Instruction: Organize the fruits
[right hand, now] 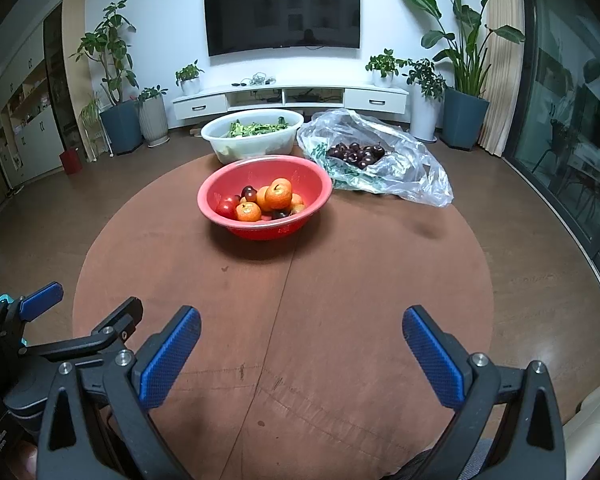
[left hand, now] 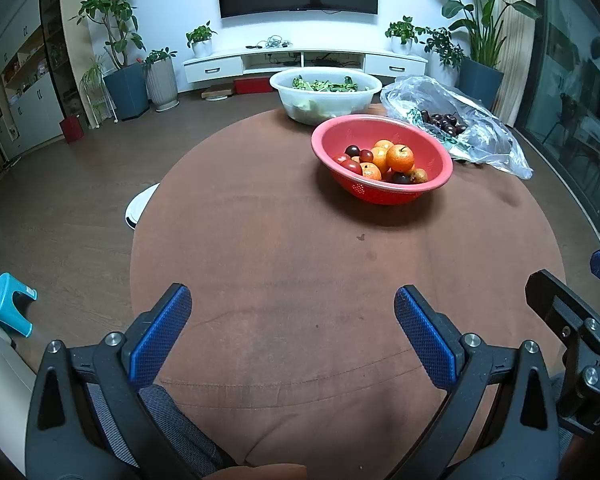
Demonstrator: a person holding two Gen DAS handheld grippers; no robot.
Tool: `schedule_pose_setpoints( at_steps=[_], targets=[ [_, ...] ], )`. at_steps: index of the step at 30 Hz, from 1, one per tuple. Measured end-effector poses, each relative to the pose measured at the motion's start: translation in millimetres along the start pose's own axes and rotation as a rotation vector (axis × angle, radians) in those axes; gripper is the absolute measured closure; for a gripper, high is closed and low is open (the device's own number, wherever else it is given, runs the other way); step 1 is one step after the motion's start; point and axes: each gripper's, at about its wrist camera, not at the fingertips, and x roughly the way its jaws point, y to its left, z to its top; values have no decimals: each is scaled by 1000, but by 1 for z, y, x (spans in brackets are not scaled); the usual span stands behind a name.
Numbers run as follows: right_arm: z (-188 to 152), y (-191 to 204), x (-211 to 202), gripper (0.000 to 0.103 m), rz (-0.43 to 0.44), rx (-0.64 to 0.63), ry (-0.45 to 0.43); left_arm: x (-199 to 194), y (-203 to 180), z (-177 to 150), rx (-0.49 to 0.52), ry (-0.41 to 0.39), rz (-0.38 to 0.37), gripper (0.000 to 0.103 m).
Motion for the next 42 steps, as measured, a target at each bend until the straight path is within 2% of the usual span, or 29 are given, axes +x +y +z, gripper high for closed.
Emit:
schedule_pose_setpoints(
  at_steps=[42],
  targets=[
    [2, 1, 2, 0, -1, -2, 10, 7, 2, -6, -5, 11, 5, 0]
  ],
)
